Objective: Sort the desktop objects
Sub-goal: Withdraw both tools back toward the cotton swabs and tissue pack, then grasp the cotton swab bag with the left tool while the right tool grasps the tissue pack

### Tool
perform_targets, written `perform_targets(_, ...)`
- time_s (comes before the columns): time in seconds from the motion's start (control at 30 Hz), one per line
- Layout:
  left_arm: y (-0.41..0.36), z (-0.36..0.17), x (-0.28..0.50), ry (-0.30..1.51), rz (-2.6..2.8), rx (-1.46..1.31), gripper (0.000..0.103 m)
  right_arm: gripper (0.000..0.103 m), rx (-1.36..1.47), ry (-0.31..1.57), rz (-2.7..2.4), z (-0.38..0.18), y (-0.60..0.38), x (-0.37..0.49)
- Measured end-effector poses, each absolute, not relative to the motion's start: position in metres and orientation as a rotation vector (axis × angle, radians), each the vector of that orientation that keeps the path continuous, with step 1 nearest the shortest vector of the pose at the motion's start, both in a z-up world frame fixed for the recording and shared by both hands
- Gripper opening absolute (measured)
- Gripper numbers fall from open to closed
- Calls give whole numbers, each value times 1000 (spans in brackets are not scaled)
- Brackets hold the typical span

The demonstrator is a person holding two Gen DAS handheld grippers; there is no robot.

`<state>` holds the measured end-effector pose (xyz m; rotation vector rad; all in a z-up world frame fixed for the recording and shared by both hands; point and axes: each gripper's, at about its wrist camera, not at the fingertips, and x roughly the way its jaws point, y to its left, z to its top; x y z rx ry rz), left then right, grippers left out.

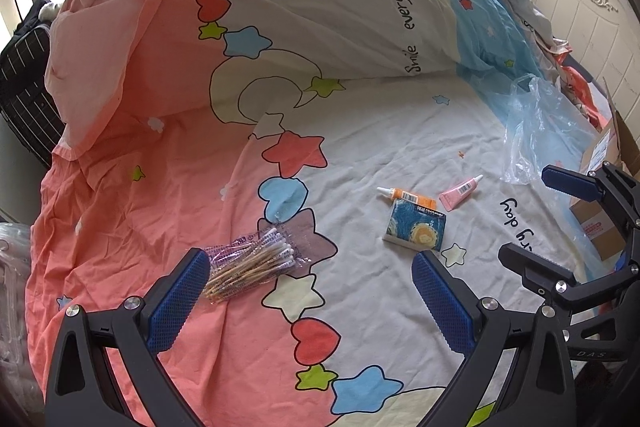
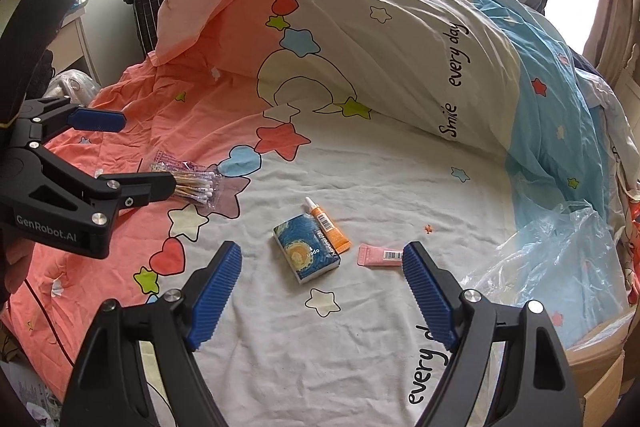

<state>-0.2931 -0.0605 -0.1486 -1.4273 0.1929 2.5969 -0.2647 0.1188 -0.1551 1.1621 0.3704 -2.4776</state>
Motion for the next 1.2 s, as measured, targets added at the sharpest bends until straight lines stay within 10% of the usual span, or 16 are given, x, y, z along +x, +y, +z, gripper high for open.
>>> perform_targets(1.2, -89, -220, -330, 348, 2460, -1394, 103, 80, 1145, 411, -2272, -228, 88, -299)
